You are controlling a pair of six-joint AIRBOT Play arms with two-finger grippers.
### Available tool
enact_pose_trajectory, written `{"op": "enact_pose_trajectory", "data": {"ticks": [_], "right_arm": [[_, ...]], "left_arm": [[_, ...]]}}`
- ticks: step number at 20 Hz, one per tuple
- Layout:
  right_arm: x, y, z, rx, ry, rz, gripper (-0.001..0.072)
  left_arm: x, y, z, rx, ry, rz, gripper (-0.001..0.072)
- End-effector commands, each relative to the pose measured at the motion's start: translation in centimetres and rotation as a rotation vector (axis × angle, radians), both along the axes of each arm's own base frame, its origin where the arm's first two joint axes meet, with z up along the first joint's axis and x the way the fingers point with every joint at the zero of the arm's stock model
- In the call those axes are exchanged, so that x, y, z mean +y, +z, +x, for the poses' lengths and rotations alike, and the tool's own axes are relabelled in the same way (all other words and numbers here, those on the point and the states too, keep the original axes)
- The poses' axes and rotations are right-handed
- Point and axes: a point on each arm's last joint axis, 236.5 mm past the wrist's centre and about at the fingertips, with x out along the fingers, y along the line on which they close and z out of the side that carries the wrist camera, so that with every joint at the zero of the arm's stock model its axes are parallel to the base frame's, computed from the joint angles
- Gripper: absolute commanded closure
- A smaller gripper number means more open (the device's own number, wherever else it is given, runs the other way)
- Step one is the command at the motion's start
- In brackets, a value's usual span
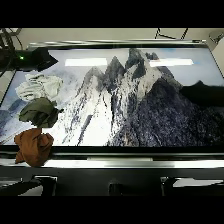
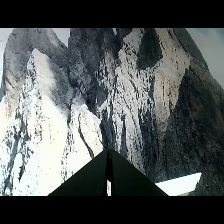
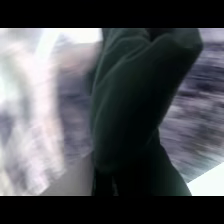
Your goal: Fold the clothes and pants, and hang the long-sleeved shirts on hangers.
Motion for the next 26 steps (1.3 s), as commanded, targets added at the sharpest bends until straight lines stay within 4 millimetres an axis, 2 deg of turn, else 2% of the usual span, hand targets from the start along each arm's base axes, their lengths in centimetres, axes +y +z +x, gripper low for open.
{"op": "enact_pose_trajectory", "data": {"ticks": [1, 3, 5, 8, 12, 15, 19, 20, 21, 22, 23, 25, 26], "right_arm": [[-5.6, -4.8, -9.3, 0.249, -0.179, 0.051, 0.0674], [-6.0, -7.5, -13.8, 0.418, -0.237, 0.083, 0.0674], [-5.2, -9.8, -17.5, 0.577, -0.247, 0.102, 0.0674], [-2.9, -11.6, -19.9, 0.658, -0.249, 0.132, 0.0674], [-0.9, -13.9, -24.9, 0.819, -0.275, 0.087, 0.0674], [0.0, -15.3, -26.0, 0.849, -0.264, 0.082, 0.0674], [-0.5, -15.7, -26.8, 0.875, -0.267, 0.048, 0.0674], [-0.6, -15.7, -26.8, 0.876, -0.268, 0.046, 0.0650], [-0.3, -15.6, -26.9, 0.882, -0.263, 0.056, 0.0490], [0.1, -15.3, -27.1, 0.892, -0.247, 0.070, 0.0182], [0.5, -14.5, -27.3, 0.895, -0.200, 0.073, 0.0001], [-0.9, -11.4, -25.9, 0.843, -0.208, 0.042, 0.0001], [-2.7, -8.7, -23.9, 0.754, -0.236, -0.010, 0.0001]], "left_arm": [[0.0, -0.1, 0.0, 0.007, 0.006, -0.007, 0.0688], [0.0, -0.3, 0.0, 0.012, 0.006, -0.007, 0.0688], [0.0, -0.6, 0.0, 0.019, 0.006, -0.006, 0.0688], [0.0, -0.6, 0.0, 0.018, 0.006, -0.006, 0.0688], [0.0, -0.6, 0.0, 0.018, 0.005, -0.005, 0.0688], [0.0, -0.6, 0.0, 0.017, 0.006, -0.005, 0.0688], [0.0, -0.6, 0.0, 0.017, 0.005, -0.004, 0.0688], [0.0, -0.6, 0.0, 0.017, 0.006, -0.004, 0.0688], [0.0, -0.6, 0.0, 0.017, 0.005, -0.004, 0.0688], [0.0, -0.5, 0.0, 0.017, 0.007, -0.005, 0.0688], [0.0, -0.4, 0.1, 0.011, 0.008, -0.008, 0.0688], [-0.5, 0.6, 0.5, -0.022, 0.011, -0.047, 0.0688], [-0.4, 1.3, 1.0, -0.051, 0.023, -0.059, 0.0688]]}}
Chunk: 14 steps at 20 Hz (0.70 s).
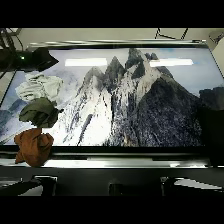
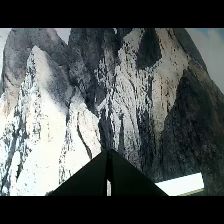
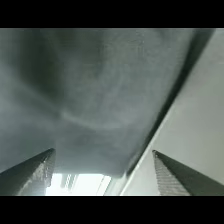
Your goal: Fold the clothes and pants, and hang the long-sleeved shirts on hangers.
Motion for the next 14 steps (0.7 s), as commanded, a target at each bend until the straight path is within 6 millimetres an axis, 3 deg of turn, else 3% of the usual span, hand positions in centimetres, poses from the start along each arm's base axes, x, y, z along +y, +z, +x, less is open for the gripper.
{"op": "enact_pose_trajectory", "data": {"ticks": [1, 3, 4, 5, 6, 7, 8, 9, 10, 11, 12, 14], "right_arm": [[-3.3, 7.3, 5.0, -0.205, 0.022, -0.133, 0.0001], [-6.8, 16.9, 12.1, -0.518, 0.090, -0.371, 0.0002], [-7.3, 22.2, 15.3, -0.642, 0.162, -0.503, 0.0003], [-6.5, 26.5, 18.2, -0.722, 0.252, -0.613, 0.0004], [-4.2, 29.0, 20.7, -0.771, 0.342, -0.663, 0.0004], [-0.7, 29.8, 23.0, -0.803, 0.424, -0.644, 0.0013], [3.0, 28.9, 24.8, -0.799, 0.494, -0.578, 0.0039], [6.9, 26.5, 25.9, -0.752, 0.560, -0.470, 0.0038], [10.3, 23.5, 26.3, -0.684, 0.621, -0.358, 0.0035], [14.0, 20.2, 26.1, -0.614, 0.680, -0.231, 0.0034], [17.0, 17.5, 25.5, -0.550, 0.739, -0.126, 0.0033], [21.7, 13.6, 24.0, -0.453, 0.849, 0.009, 0.0033]], "left_arm": [[-0.3, 2.1, 1.2, -0.087, 0.019, -0.038, 0.0688], [-0.5, 3.4, 2.2, -0.171, 0.025, -0.029, 0.0690], [-0.3, 3.4, 2.7, -0.191, 0.036, -0.004, 0.0690], [0.2, 2.5, 3.0, -0.189, 0.044, 0.059, 0.0690], [1.3, 0.4, 3.3, -0.153, 0.056, 0.165, 0.0691], [2.9, -2.2, 3.2, -0.081, 0.087, 0.270, 0.0690], [4.7, -5.2, 2.7, 0.027, 0.124, 0.368, 0.0689], [6.0, -8.1, 1.7, 0.141, 0.139, 0.430, 0.0684], [6.6, -11.2, 0.3, 0.269, 0.121, 0.462, 0.0525], [7.0, -14.2, -1.8, 0.406, 0.095, 0.489, 0.0183], [7.2, -17.2, -4.3, 0.543, 0.043, 0.525, -0.0006], [6.8, -21.0, -7.6, 0.645, -0.028, 0.527, -0.0005]]}}
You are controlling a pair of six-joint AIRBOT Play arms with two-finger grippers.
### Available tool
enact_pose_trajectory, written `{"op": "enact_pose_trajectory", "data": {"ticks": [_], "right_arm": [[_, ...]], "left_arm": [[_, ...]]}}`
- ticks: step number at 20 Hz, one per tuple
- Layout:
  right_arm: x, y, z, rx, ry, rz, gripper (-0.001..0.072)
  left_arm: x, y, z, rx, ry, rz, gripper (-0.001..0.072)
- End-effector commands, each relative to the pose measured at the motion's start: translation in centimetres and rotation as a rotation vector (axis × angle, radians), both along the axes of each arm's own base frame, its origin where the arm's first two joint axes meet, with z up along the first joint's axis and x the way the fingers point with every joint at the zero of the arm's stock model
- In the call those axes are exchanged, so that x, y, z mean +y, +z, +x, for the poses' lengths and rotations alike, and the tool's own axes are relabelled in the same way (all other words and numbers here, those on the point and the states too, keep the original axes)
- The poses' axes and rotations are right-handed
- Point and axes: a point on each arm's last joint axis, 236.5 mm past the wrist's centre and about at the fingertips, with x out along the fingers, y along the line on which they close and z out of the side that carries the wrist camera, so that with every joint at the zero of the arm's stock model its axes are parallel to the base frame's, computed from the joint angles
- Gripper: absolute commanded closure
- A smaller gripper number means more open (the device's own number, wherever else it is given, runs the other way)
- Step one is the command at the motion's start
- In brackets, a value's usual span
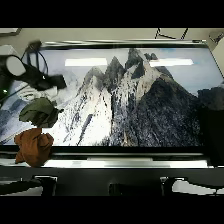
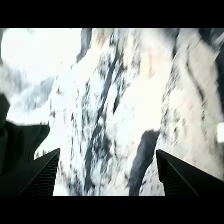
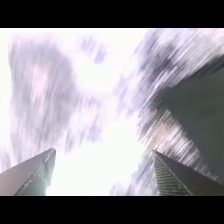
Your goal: Fold the clothes and pants, and hang the long-sleeved shirts on hangers.
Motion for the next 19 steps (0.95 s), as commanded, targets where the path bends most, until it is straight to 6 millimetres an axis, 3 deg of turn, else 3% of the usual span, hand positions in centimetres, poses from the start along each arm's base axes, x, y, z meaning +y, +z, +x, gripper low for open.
{"op": "enact_pose_trajectory", "data": {"ticks": [1, 5, 19], "right_arm": [[9.0, -5.5, -2.0, 0.210, 0.218, 0.088, 0.0033], [10.5, -6.1, -2.0, 0.218, 0.254, 0.055, 0.0037], [10.4, -6.1, -1.9, 0.213, 0.251, 0.055, 0.0037]], "left_arm": [[1.1, -6.5, -5.9, 0.231, -0.021, 0.054, -0.0005], [0.7, -6.9, -5.9, 0.129, -0.002, 0.020, -0.0006], [0.7, -7.0, -5.9, 0.133, -0.002, 0.023, -0.0006]]}}
